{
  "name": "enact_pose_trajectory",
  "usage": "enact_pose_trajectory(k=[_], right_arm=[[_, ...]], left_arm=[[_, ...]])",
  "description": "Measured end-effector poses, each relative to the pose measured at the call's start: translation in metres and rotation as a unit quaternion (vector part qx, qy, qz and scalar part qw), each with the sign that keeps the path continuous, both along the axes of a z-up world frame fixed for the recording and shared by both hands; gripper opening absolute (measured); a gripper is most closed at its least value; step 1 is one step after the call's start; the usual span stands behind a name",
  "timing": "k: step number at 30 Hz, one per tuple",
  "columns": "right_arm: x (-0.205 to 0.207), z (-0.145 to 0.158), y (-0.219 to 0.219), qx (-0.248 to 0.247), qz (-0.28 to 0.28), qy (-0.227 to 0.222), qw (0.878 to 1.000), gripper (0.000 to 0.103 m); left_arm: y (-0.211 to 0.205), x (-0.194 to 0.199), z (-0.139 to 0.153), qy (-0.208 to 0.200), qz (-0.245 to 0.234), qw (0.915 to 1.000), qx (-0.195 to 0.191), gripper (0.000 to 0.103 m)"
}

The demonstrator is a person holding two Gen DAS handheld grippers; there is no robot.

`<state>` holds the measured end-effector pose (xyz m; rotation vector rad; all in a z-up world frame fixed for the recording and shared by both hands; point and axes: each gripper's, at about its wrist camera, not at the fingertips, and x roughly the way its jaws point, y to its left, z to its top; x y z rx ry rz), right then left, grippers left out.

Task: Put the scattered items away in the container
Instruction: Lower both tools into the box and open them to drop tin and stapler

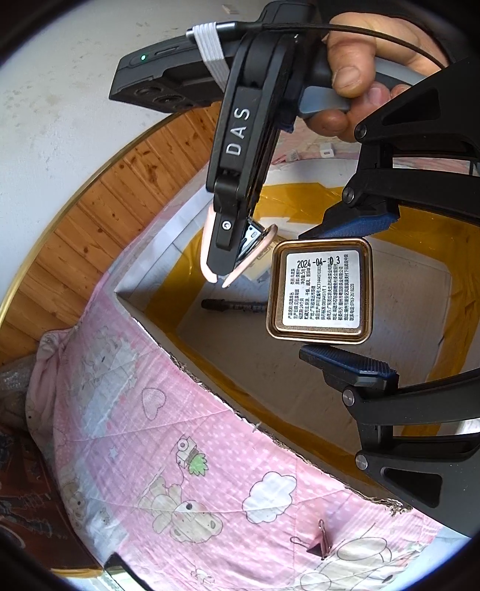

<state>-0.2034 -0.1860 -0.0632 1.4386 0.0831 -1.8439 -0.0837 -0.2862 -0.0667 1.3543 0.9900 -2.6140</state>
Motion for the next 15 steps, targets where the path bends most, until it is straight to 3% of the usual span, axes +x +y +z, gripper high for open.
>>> enact_pose_trajectory(k=[15], right_arm=[[-0.035, -0.029, -0.029, 0.021, -0.028, -0.033, 0.999, 0.027]], left_arm=[[0.006, -0.008, -0.004, -0.011, -0.03, 0.9995, -0.003, 0.055]])
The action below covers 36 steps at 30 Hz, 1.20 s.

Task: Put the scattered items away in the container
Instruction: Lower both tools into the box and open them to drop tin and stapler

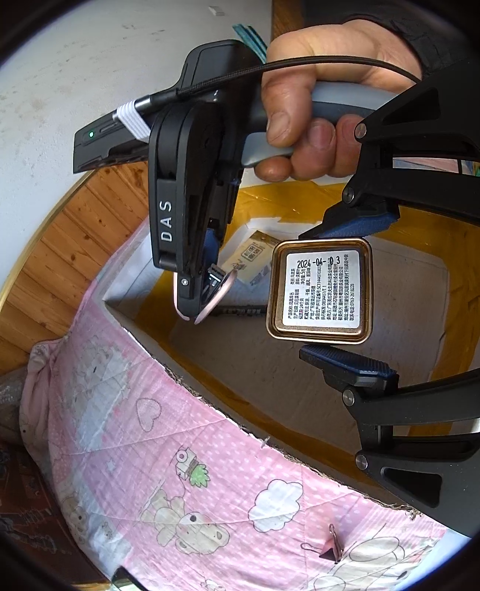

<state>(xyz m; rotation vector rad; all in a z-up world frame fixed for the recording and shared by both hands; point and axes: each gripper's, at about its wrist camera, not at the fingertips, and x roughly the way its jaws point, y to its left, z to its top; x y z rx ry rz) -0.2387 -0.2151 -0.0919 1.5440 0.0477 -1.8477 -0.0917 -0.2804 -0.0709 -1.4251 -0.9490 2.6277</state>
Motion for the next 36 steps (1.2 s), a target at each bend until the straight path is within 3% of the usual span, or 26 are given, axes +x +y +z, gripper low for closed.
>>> enact_pose_trajectory(k=[17, 29, 36], right_arm=[[-0.014, -0.024, -0.029, 0.031, -0.001, 0.006, 1.0, 0.027], [-0.022, -0.036, -0.032, 0.039, -0.007, 0.005, 0.999, 0.031], [-0.017, -0.028, -0.023, 0.029, -0.004, 0.002, 1.0, 0.031]], left_arm=[[-0.002, -0.015, -0.012, -0.022, -0.018, 0.9995, -0.014, 0.055], [-0.002, -0.017, -0.016, -0.04, -0.005, 0.9991, -0.017, 0.057], [-0.003, -0.015, -0.015, -0.047, 0.008, 0.9987, -0.017, 0.057]])
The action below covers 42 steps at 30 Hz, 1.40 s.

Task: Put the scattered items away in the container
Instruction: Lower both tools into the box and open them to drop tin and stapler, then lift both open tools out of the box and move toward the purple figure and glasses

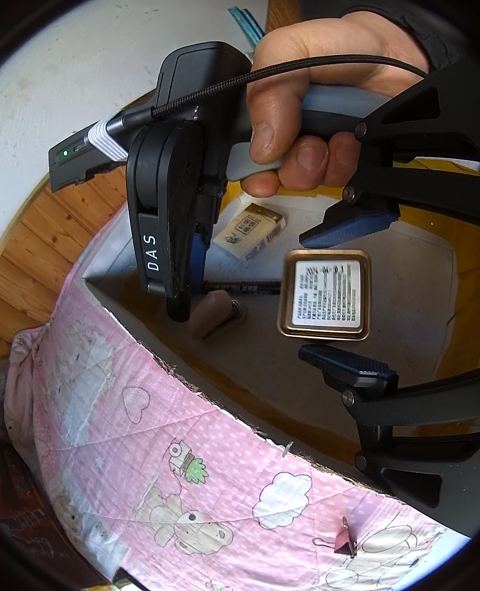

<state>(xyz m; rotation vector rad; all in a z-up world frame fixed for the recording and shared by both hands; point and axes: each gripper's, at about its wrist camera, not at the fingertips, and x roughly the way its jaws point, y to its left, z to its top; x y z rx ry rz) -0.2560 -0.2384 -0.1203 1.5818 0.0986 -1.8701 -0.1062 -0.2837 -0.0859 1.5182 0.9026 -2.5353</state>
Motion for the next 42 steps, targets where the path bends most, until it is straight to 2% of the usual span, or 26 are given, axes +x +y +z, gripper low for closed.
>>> enact_pose_trajectory(k=[22, 42], right_arm=[[0.035, 0.035, 0.056, -0.043, -0.026, -0.006, 0.999, 0.031], [0.093, 0.064, 0.093, -0.069, 0.008, 0.027, 0.997, 0.031]], left_arm=[[0.022, 0.025, 0.031, 0.021, 0.008, 0.9996, -0.015, 0.057], [0.058, 0.06, 0.067, 0.052, 0.001, 0.9971, -0.056, 0.057]])
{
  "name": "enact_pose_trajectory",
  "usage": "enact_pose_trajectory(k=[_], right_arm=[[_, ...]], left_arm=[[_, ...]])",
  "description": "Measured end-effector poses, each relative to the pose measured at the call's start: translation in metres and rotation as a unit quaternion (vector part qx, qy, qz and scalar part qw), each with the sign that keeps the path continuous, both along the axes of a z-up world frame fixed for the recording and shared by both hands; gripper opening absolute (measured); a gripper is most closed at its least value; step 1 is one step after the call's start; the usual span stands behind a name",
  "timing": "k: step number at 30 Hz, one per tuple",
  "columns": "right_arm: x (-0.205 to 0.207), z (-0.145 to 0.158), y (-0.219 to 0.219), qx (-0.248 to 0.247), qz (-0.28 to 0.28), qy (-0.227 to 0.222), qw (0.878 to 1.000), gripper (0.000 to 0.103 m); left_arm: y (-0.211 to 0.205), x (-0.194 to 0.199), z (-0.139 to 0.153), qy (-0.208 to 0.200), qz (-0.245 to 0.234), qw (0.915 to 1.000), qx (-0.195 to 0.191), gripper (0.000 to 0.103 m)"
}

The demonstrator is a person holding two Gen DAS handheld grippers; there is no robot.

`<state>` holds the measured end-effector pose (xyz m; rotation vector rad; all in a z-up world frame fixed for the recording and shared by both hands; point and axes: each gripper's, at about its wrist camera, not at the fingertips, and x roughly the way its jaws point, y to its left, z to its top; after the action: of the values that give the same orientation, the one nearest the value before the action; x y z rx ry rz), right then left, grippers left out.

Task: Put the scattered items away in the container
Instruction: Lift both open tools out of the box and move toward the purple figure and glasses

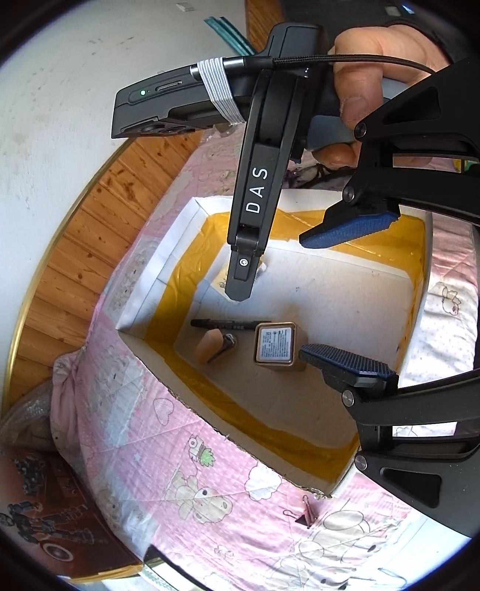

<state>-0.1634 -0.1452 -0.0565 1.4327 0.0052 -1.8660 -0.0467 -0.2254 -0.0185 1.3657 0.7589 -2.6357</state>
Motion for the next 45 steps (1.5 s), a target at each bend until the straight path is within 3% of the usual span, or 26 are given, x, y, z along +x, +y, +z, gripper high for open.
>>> enact_pose_trajectory(k=[5, 13, 33, 45], right_arm=[[0.015, 0.008, 0.009, -0.006, 0.01, 0.016, 1.0, 0.031], [0.032, 0.016, 0.029, -0.023, 0.012, 0.026, 0.999, 0.031], [0.075, 0.035, 0.085, -0.077, 0.004, 0.053, 0.996, 0.036], [0.096, 0.037, 0.119, -0.106, -0.002, 0.075, 0.992, 0.037]], left_arm=[[0.011, 0.011, 0.011, 0.012, 0.003, 0.9993, -0.034, 0.057], [0.028, 0.022, 0.021, 0.02, -0.005, 0.9984, -0.053, 0.057], [0.06, 0.056, 0.029, 0.026, -0.003, 0.9983, -0.053, 0.057], [0.091, 0.065, 0.032, 0.021, -0.018, 0.997, -0.072, 0.057]])
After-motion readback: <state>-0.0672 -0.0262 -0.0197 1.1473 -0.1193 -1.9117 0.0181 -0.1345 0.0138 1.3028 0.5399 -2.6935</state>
